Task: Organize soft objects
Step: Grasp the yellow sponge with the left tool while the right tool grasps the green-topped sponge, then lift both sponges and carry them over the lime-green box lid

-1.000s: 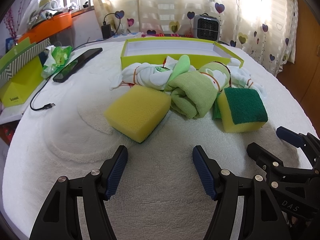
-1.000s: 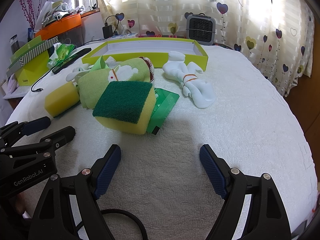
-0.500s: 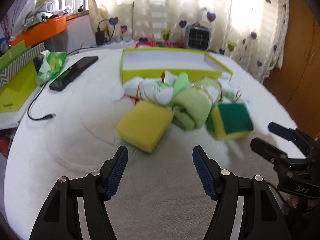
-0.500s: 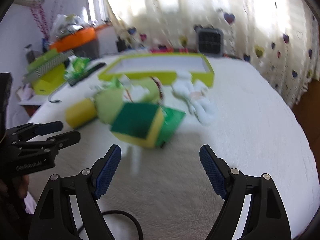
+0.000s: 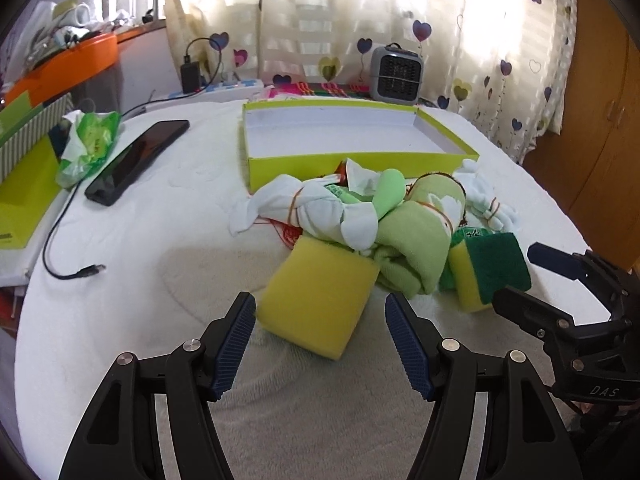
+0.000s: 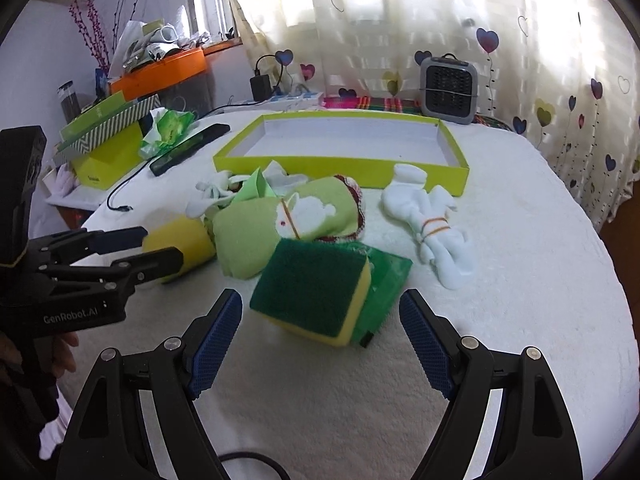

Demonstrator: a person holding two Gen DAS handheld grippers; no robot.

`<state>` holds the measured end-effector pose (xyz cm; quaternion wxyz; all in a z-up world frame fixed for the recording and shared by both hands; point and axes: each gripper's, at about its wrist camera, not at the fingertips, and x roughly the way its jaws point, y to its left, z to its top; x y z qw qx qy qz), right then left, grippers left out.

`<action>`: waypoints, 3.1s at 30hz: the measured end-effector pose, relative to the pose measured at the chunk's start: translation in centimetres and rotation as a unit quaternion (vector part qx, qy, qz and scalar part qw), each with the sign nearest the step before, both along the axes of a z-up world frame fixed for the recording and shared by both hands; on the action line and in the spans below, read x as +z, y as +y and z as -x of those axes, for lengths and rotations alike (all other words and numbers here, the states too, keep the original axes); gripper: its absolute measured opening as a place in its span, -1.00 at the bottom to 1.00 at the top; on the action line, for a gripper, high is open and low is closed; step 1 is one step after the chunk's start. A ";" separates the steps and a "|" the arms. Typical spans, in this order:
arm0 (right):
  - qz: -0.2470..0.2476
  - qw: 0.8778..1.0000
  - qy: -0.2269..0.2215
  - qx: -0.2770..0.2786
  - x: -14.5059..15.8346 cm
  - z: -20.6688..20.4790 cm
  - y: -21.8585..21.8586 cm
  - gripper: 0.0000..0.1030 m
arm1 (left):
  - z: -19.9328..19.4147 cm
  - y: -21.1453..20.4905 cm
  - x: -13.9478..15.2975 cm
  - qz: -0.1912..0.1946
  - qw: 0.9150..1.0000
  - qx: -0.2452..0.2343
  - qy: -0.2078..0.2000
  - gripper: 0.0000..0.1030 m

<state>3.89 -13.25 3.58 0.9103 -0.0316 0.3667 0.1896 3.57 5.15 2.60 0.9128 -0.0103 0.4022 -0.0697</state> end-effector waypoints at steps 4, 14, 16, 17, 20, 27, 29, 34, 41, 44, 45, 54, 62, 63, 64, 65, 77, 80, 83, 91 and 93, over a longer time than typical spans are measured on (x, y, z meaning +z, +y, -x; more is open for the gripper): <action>0.009 1.000 0.009 -0.005 -0.4 -0.8 0.6 0.58 | -0.8 -0.1 -0.6 -0.011 1.000 0.004 0.011 0.30; 0.019 0.999 0.026 -0.031 -1.1 -1.6 0.6 0.58 | -1.4 0.1 -1.0 -0.002 1.000 0.010 0.020 0.30; 0.015 0.999 0.023 -0.041 -1.1 -1.6 0.2 0.58 | -1.4 0.1 -1.0 0.002 1.000 0.011 0.018 0.28; 0.014 0.999 0.022 -0.043 -1.0 -1.7 0.1 0.58 | -1.4 0.2 -0.9 0.006 1.000 0.012 0.017 0.26; 0.009 0.999 0.022 -0.045 -1.0 -1.6 -0.1 0.40 | -1.4 0.3 -0.8 0.013 1.000 0.011 0.015 0.12; 0.008 0.999 0.022 -0.047 -1.0 -1.4 -0.5 0.26 | -0.9 0.3 -0.6 0.021 1.000 0.010 0.008 0.03; 0.005 0.999 0.021 -0.048 -1.0 -1.4 -0.7 0.23 | -0.8 0.3 -0.5 0.026 1.000 0.009 0.005 0.01; 0.000 0.999 0.013 -0.048 -0.7 -1.0 -1.0 0.21 | -0.1 0.6 0.2 0.032 0.999 0.013 -0.003 0.01; -0.014 0.999 0.004 -0.047 0.3 -0.6 -1.9 0.21 | 0.4 1.1 1.6 0.041 0.999 0.017 -0.015 0.01; -0.010 0.999 -0.002 -0.051 0.9 -0.6 -2.2 0.21 | 0.3 1.1 2.5 0.044 0.999 0.015 -0.022 0.01; -0.011 0.999 -0.004 -0.051 1.1 -0.6 -2.3 0.21 | 0.3 1.1 2.7 0.044 0.999 0.014 -0.023 0.01; -0.011 0.998 -0.022 -0.060 3.5 -2.6 -3.8 0.21 | -1.9 1.3 5.2 0.039 0.998 0.012 -0.044 0.01; 0.004 0.997 -0.041 -0.066 5.7 -5.6 -4.6 0.21 | -5.5 1.8 6.5 0.037 0.998 0.011 -0.045 0.01; 0.002 0.997 -0.040 -0.065 5.8 -6.1 -4.8 0.21 | -6.1 1.9 6.6 0.037 0.998 0.009 -0.046 0.01; 0.002 0.997 -0.039 -0.065 6.0 -6.7 -4.8 0.21 | -6.8 2.0 6.7 0.039 0.998 0.010 -0.044 0.01; 0.003 0.997 -0.039 -0.067 6.1 -7.2 -4.9 0.21 | -7.3 2.1 6.8 0.038 0.998 0.011 -0.043 0.01; 0.014 0.999 -0.015 -0.030 5.4 -14.6 -3.9 0.21 | -14.3 2.2 6.0 0.039 0.999 0.003 -0.020 0.01; 0.014 1.000 0.002 -0.020 4.8 -16.3 -3.3 0.21 | -15.9 2.1 5.5 0.043 0.999 -0.004 -0.010 0.01; 0.026 1.000 0.008 -0.016 4.2 -17.9 -2.8 0.21 | -17.4 1.8 4.9 0.035 0.999 -0.004 -0.003 0.01; 0.036 0.999 0.041 0.004 2.3 -21.7 -2.0 0.21 | -21.0 1.2 2.7 0.026 0.999 -0.010 0.024 0.01; 0.039 0.998 0.046 0.010 2.0 -22.5 -1.7 0.21 | -21.7 1.1 2.4 0.028 0.999 -0.011 0.028 0.01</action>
